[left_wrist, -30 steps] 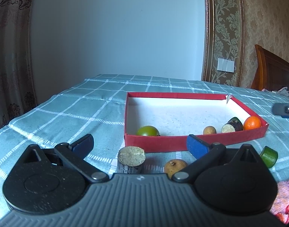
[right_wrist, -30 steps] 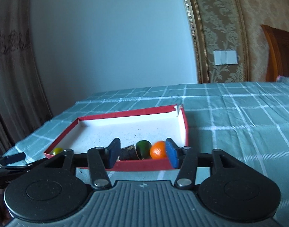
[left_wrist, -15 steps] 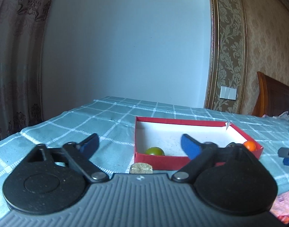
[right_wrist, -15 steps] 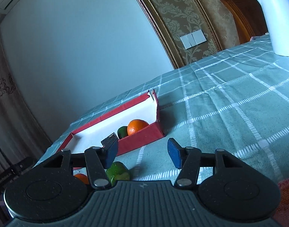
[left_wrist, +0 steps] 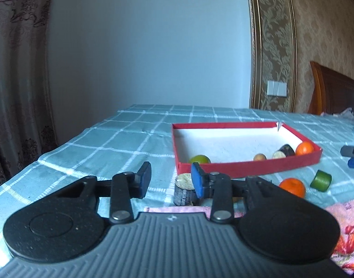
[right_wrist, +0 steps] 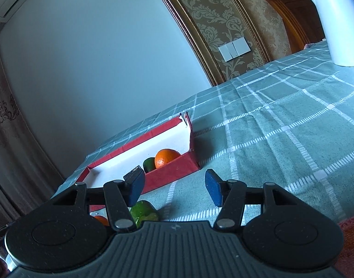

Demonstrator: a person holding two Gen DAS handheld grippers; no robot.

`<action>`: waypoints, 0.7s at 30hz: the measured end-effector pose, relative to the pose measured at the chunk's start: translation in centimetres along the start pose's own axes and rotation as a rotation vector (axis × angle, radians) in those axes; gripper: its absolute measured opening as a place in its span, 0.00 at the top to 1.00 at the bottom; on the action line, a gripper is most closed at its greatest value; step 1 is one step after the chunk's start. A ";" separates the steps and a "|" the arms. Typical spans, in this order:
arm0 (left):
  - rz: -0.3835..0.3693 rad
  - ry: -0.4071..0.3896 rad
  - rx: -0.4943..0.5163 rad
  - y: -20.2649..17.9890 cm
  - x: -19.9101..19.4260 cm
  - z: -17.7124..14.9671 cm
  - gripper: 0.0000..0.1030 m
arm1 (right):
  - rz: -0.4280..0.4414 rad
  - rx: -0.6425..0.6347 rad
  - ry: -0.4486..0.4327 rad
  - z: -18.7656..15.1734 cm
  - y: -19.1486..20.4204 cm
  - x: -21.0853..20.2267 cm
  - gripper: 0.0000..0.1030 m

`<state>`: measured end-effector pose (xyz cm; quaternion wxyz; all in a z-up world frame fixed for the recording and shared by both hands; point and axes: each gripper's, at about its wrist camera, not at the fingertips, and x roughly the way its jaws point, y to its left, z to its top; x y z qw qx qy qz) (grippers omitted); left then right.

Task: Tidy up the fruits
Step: 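Reach the left gripper to the second sugarcane piece and close on it, then carry the sugarcane piece into the tray and open the left gripper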

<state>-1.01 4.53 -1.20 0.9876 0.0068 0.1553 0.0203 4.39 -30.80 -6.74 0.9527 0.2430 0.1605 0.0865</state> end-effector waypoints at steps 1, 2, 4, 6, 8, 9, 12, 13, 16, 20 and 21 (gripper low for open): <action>-0.004 0.013 0.017 -0.5 0.5 0.0 0.66 | 0.000 0.001 0.001 0.0 0.0 0.0 0.45; -0.007 0.026 0.028 -0.8 1.0 0.0 0.66 | 0.001 0.002 0.001 0.0 0.0 0.0 0.45; -0.017 0.061 0.050 -1.6 2.0 -0.1 0.66 | 0.001 0.003 0.002 0.0 0.0 0.0 0.45; 0.000 0.089 0.071 -2.2 3.1 -0.4 0.66 | 0.001 0.005 0.003 0.0 -0.1 0.0 0.45; 0.010 0.120 0.081 -2.5 4.1 -0.7 0.66 | 0.002 0.005 0.003 0.0 -0.1 0.0 0.45; 0.017 0.136 0.079 -2.5 4.6 -0.9 0.66 | 0.002 0.005 0.004 0.0 -0.1 0.0 0.45; 0.004 0.201 0.051 -1.9 5.6 -1.0 0.69 | 0.001 0.006 0.004 0.0 -0.1 0.0 0.45; 0.006 0.208 0.048 -1.8 5.7 -1.1 0.70 | 0.002 0.006 0.004 0.0 -0.1 0.0 0.45; -0.001 0.209 0.030 -1.4 5.7 -1.2 0.71 | 0.002 0.006 0.004 0.0 -0.1 0.0 0.45; 0.015 0.175 0.033 -1.6 5.0 -1.0 0.71 | 0.002 0.006 0.004 0.0 -0.1 0.0 0.45; 0.007 0.158 0.030 -1.6 4.5 -0.7 0.71 | 0.002 0.006 0.003 0.0 -0.1 0.0 0.45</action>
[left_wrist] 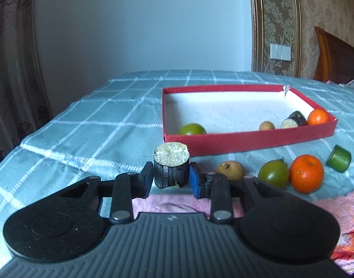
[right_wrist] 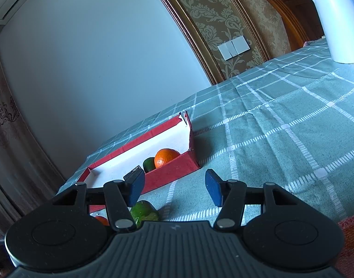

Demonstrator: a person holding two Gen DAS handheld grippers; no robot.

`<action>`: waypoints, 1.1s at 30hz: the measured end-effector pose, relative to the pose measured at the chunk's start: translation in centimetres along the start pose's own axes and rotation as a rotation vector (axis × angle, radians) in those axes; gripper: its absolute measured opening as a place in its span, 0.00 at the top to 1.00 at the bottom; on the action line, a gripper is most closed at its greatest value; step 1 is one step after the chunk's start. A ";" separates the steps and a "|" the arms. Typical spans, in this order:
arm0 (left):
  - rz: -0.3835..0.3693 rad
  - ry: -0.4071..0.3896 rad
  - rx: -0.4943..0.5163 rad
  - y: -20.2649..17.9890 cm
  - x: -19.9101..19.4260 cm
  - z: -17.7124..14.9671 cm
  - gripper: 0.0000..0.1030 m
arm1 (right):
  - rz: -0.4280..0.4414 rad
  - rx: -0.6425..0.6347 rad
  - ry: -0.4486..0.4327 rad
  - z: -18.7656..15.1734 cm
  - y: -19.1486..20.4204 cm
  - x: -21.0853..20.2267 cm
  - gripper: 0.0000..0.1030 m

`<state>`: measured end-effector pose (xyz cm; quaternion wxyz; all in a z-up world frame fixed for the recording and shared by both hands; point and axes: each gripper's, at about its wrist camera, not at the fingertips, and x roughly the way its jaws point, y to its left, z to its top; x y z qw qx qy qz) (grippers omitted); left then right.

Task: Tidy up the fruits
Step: 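Carry the sugarcane piece into the tray and open the left gripper, then withdraw the open left gripper from the tray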

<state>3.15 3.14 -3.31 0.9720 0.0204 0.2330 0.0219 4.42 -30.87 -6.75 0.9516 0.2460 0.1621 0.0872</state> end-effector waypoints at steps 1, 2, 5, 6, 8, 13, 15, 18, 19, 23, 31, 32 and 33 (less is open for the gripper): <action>-0.008 -0.017 -0.001 0.0 -0.4 0.2 0.71 | 0.000 0.000 -0.001 0.0 0.0 0.0 0.45; -0.014 -0.037 0.003 -0.2 -0.9 0.6 0.71 | 0.000 0.000 0.000 0.0 0.0 0.1 0.45; -0.013 -0.081 0.020 -0.8 -1.3 2.3 0.71 | 0.000 0.000 0.001 -0.1 0.0 0.1 0.45; -0.017 -0.082 0.016 -1.1 -0.9 2.9 0.71 | 0.000 0.000 0.001 -0.1 0.0 0.1 0.45; -0.024 -0.080 0.014 -1.6 0.0 3.9 0.71 | 0.000 0.001 0.001 -0.1 0.1 0.1 0.45; -0.050 -0.042 0.011 -3.3 3.3 5.4 0.71 | 0.002 0.003 0.002 -0.1 0.0 0.2 0.45; -0.063 -0.028 0.017 -4.0 4.3 5.7 0.71 | 0.004 0.005 0.001 -0.1 0.0 0.2 0.45; -0.052 -0.018 0.037 -4.6 5.0 5.5 0.71 | 0.007 0.009 0.003 -0.1 0.0 0.2 0.45; -0.052 -0.025 0.036 -4.6 4.9 5.4 0.70 | 0.007 0.009 0.004 -0.2 0.0 0.2 0.45; -0.043 -0.065 0.023 -3.7 3.4 4.9 0.50 | 0.011 0.012 0.004 -0.1 -0.1 0.2 0.45; 0.073 -0.225 -0.072 -0.4 0.2 2.7 0.14 | 0.010 0.012 0.004 -0.1 -0.2 0.2 0.45; 0.077 -0.225 -0.091 0.0 0.2 2.4 0.13 | 0.008 0.012 0.006 -0.1 -0.2 0.2 0.45; 0.079 -0.221 -0.116 0.4 0.3 2.4 0.13 | 0.005 0.011 0.008 -0.1 -0.2 0.2 0.45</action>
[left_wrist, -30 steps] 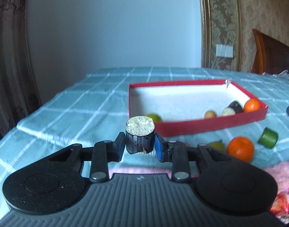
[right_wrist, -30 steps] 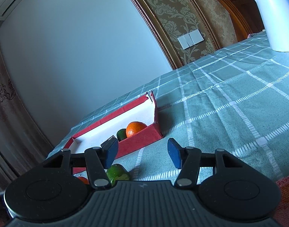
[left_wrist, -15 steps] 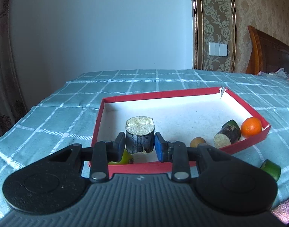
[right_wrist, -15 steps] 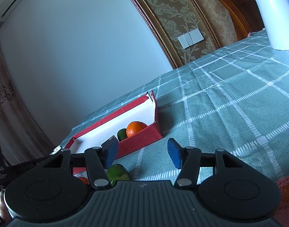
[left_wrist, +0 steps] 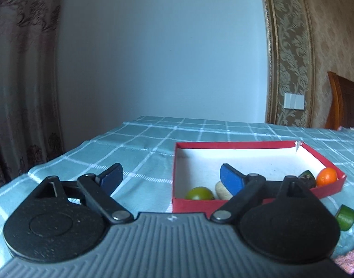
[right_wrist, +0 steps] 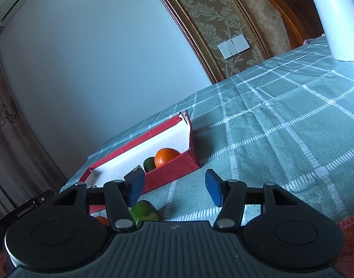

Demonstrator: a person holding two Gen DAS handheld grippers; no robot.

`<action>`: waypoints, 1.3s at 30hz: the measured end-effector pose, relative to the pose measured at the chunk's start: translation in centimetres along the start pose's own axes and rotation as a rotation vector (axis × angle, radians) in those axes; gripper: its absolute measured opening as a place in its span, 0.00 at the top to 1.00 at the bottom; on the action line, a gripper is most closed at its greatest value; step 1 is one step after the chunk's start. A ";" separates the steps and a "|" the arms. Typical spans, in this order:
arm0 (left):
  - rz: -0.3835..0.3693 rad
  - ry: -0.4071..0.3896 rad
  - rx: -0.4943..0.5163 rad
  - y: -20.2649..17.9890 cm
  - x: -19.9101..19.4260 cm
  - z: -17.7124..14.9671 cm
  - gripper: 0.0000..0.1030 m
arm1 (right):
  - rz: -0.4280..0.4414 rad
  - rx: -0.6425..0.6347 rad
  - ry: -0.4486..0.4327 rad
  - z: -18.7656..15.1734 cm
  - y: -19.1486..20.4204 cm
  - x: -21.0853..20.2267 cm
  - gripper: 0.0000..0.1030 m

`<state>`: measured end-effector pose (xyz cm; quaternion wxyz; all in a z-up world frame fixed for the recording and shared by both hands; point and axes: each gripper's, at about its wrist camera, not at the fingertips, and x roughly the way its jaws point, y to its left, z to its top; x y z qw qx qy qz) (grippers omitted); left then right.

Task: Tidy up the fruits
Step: 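Withdraw the open left gripper from the tray, then reach the right gripper to the green pepper chunk and close on it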

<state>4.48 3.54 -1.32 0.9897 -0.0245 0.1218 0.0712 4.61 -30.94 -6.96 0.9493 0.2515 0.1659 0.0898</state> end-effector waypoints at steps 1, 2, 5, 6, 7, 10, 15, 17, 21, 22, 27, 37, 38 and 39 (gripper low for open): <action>-0.001 -0.001 -0.030 0.5 0.0 0.1 0.13 | -0.003 0.000 0.002 0.0 0.0 0.0 0.45; 0.004 -0.007 -0.052 0.8 0.0 0.1 0.12 | -0.006 0.000 0.003 0.0 0.0 0.0 0.45; 0.020 -0.009 -0.073 1.2 -0.1 0.1 0.07 | -0.015 0.001 0.007 0.0 0.0 0.1 0.45; 0.024 -0.013 -0.069 1.1 -0.1 0.1 0.02 | -0.019 0.000 0.008 0.0 0.0 0.1 0.45; 0.036 -0.016 -0.059 0.9 -0.2 0.1 0.00 | -0.021 0.000 0.008 0.0 0.0 0.1 0.45; 0.054 -0.036 -0.007 -0.1 -0.4 0.1 0.00 | -0.025 0.000 0.005 0.0 0.0 0.0 0.45; 0.010 -0.043 0.048 -0.9 -0.4 0.1 0.00 | -0.022 -0.003 -0.001 0.0 0.0 0.0 0.45; 0.012 -0.026 0.020 -0.5 -0.2 0.1 0.00 | -0.010 -0.012 0.006 0.0 0.1 0.0 0.45; -0.001 0.005 -0.044 0.6 0.4 0.1 0.00 | 0.001 -0.103 0.038 0.0 1.4 0.1 0.45; -0.005 0.015 -0.055 0.9 0.6 0.2 0.00 | 0.010 -0.132 0.049 0.1 1.8 0.1 0.45; -0.022 0.043 -0.092 1.6 1.0 0.2 0.00 | 0.052 -0.327 0.139 0.1 4.6 -0.1 0.45; -0.047 0.055 -0.090 1.7 1.2 0.1 0.00 | 0.038 -0.586 0.274 -1.0 6.5 3.0 0.44; -0.049 0.060 -0.090 1.7 1.3 0.1 0.00 | 0.037 -0.597 0.277 -1.1 6.5 3.3 0.44; -0.050 0.065 -0.090 1.7 1.3 0.1 0.00 | 0.036 -0.607 0.284 -1.1 6.6 3.6 0.44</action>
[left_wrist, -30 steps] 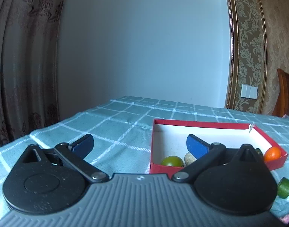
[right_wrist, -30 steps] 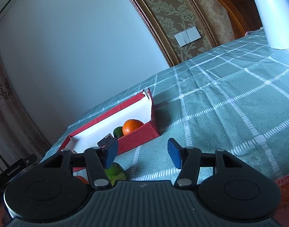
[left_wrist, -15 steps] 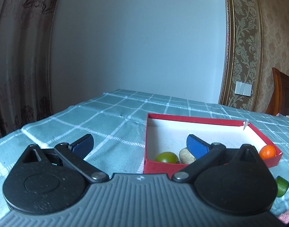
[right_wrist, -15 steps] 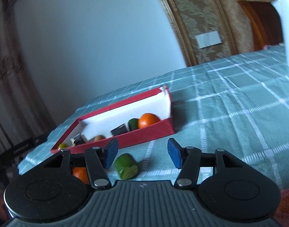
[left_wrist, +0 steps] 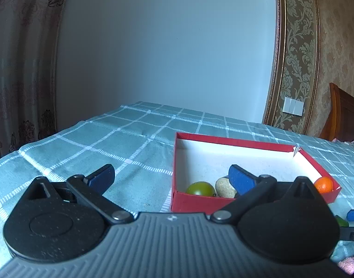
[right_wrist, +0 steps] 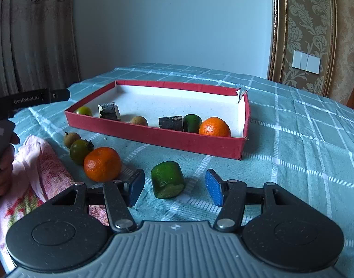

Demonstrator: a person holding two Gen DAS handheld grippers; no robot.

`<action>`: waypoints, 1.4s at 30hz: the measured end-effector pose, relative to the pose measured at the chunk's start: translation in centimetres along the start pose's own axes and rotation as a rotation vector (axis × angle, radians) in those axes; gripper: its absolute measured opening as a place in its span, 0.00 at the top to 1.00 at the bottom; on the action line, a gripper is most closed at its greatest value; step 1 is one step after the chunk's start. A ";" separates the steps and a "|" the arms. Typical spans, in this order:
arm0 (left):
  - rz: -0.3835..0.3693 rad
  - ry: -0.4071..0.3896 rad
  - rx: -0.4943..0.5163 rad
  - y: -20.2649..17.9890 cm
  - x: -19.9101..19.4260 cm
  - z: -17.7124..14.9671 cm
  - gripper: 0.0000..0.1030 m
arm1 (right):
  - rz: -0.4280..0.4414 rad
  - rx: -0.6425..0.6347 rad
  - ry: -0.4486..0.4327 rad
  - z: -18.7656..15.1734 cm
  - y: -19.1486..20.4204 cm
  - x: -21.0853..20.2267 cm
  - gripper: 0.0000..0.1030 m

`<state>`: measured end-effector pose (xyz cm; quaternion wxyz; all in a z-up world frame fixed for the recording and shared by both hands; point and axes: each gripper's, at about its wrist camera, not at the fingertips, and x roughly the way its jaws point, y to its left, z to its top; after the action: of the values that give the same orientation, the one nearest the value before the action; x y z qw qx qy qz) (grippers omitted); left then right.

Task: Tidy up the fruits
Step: 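Reach the right gripper to the green pepper chunk and close on it, then carry the green pepper chunk into the tray and open the right gripper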

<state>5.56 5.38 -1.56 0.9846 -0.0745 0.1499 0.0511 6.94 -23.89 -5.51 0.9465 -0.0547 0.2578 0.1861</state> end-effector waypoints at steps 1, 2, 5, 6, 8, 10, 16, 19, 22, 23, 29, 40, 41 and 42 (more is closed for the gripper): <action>0.000 0.003 -0.001 0.0 0.0 0.0 0.00 | 0.004 -0.006 0.013 0.0 0.0 0.3 0.44; -0.001 0.006 -0.001 0.0 0.1 0.0 0.00 | 0.007 -0.011 0.021 0.1 0.0 0.6 0.44; -0.002 0.012 0.000 -0.1 0.1 0.0 0.00 | 0.015 -0.035 0.037 0.0 0.2 1.2 0.45; -0.002 0.013 0.001 -0.1 0.1 0.0 0.00 | 0.013 -0.042 0.034 0.0 0.3 1.2 0.45; -0.002 0.015 0.002 -0.2 0.2 0.0 0.00 | 0.015 -0.053 0.044 0.0 0.4 1.5 0.53; -0.001 0.020 0.002 -0.2 0.2 0.0 0.00 | 0.027 -0.053 0.050 0.0 0.5 1.6 0.63; 0.002 0.022 -0.001 -0.1 0.3 0.1 0.00 | 0.003 -0.050 0.039 0.0 0.7 1.6 0.68; 0.004 0.023 -0.005 -0.1 0.4 0.1 0.00 | -0.006 -0.037 0.015 0.1 0.7 1.2 0.68; 0.005 0.028 -0.003 0.0 0.5 0.1 0.00 | 0.003 0.004 -0.044 1.4 -0.1 0.1 0.68; 0.006 0.029 -0.002 -0.1 0.5 0.1 0.00 | -0.006 0.015 -0.066 2.1 -0.4 -0.1 0.68; 0.009 0.036 -0.006 0.0 0.6 0.1 0.00 | -0.086 0.080 -0.119 6.6 -3.6 1.8 0.68; 0.005 0.047 -0.007 0.1 0.8 0.1 0.00 | -0.140 0.164 -0.046 7.6 -7.2 7.6 0.68; 0.005 0.049 -0.009 0.1 0.8 0.1 0.00 | -0.142 0.173 -0.042 7.3 -7.2 7.6 0.68; 0.005 0.050 -0.009 0.1 0.8 0.1 0.00 | -0.143 0.178 -0.045 7.2 -7.2 7.5 0.65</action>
<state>6.36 5.53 -1.72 0.9800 -0.0799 0.1745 0.0524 19.04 -26.70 -3.12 0.9641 0.0155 0.2473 0.0956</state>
